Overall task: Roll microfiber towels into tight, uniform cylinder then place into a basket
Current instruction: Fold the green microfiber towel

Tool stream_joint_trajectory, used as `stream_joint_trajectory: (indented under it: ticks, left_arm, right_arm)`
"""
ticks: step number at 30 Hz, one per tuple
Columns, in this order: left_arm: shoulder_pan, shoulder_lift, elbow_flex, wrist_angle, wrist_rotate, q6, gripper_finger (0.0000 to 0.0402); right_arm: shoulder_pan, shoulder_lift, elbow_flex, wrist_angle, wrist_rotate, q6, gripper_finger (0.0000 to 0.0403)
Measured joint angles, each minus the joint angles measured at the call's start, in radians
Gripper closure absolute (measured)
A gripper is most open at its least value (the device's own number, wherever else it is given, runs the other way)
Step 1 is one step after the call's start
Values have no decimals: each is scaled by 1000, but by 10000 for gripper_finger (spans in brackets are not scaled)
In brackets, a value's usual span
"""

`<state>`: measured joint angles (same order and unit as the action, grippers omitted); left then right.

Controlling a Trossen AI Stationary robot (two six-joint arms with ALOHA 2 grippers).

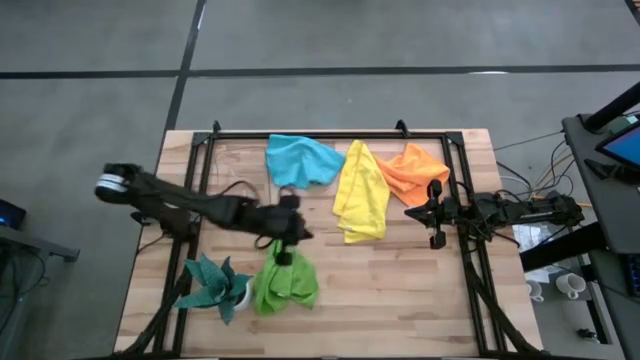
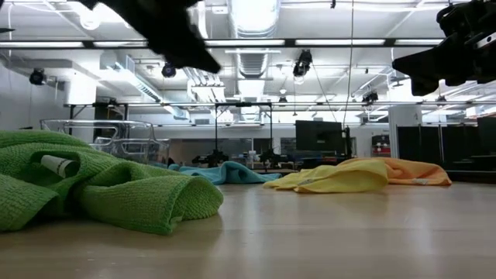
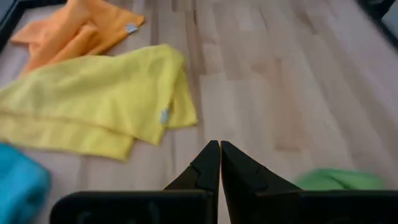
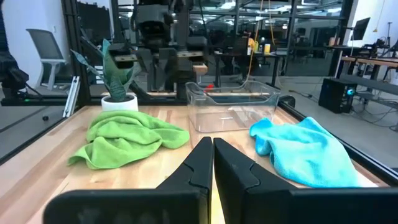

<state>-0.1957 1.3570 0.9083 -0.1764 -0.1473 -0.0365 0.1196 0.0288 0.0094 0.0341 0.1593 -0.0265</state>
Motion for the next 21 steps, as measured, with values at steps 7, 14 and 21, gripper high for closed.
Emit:
stream_joint_trajectory:
  ticks: [7, 14, 21]
  left_arm:
    - [-112, 19, 3, -112, -11, -70, 358]
    - [-213, 216, 201, -426, -11, -70, 256]
    - [-290, 401, 414, -634, -10, -63, 195]
  right_arm:
    - [0, 0, 0, 0, 0, 0, 394]
    - [0, -1, 0, 0, 0, 0, 394]
    - [0, 0, 0, 1, 0, 0, 394]
